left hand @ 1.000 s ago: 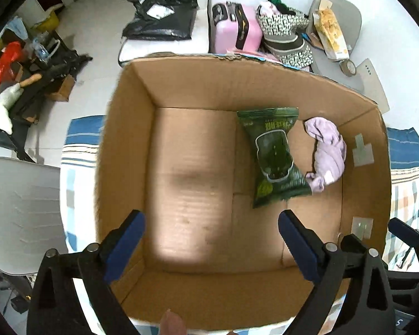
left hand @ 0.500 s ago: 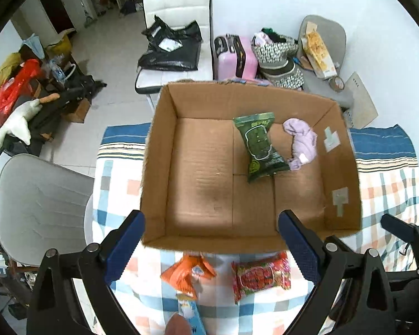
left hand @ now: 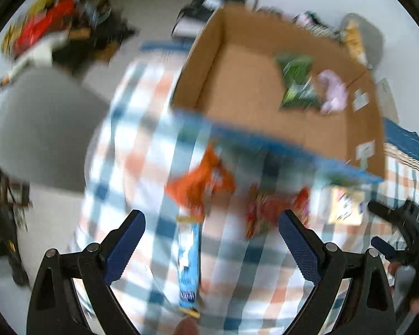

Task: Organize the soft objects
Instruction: 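Grasp the red candy pack with the left gripper while the right grasps the Vinda tissue pack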

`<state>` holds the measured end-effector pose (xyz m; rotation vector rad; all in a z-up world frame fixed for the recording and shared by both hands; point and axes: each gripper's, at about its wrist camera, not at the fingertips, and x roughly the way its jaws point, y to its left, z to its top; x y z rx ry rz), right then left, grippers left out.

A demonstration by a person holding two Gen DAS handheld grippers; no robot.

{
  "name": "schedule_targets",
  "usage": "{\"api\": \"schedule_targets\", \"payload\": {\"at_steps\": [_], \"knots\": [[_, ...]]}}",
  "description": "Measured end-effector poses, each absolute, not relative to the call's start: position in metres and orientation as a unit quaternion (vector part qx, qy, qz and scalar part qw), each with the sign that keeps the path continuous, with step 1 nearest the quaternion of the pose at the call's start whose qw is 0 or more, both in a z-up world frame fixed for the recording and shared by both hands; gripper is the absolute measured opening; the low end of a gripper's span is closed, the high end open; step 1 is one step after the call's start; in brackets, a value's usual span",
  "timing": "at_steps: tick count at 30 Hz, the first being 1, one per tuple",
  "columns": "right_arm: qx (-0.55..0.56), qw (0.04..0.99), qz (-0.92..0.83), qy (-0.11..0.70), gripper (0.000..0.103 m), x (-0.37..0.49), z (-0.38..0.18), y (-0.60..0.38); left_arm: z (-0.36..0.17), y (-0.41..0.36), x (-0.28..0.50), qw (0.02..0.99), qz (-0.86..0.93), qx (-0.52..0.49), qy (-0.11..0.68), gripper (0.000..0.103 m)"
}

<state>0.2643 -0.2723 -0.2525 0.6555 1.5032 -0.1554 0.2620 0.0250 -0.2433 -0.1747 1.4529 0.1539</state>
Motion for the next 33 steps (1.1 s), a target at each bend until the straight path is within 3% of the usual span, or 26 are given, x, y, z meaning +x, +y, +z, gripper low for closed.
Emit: {"api": "schedule_targets", "payload": {"at_steps": [7, 13, 14, 15, 25, 33], "knots": [[0.366, 0.65, -0.127, 0.653, 0.103, 0.263, -0.322, -0.292, -0.29, 0.027, 0.229, 0.708, 0.094, -0.078, 0.696, 0.098], [0.317, 0.66, -0.136, 0.668, 0.103, 0.281, -0.348, -0.261, -0.3, 0.019, 0.217, 0.706, 0.087, -0.051, 0.701, 0.098], [0.299, 0.659, -0.14, 0.675, 0.099, 0.279, -0.351, -0.256, -0.301, 0.017, 0.213, 0.706, 0.084, -0.05, 0.702, 0.098], [0.285, 0.658, -0.146, 0.682, 0.092, 0.276, -0.352, -0.256, -0.301, 0.018, 0.212, 0.705, 0.081, -0.052, 0.703, 0.098], [0.31, 0.659, -0.163, 0.666, 0.092, 0.232, -0.319, -0.291, -0.319, 0.039, 0.17, 0.678, 0.097, -0.117, 0.719, 0.098], [0.345, 0.633, -0.17, 0.672, 0.093, 0.274, -0.358, -0.273, -0.321, 0.074, 0.156, 0.673, 0.127, -0.16, 0.711, 0.098]]}}
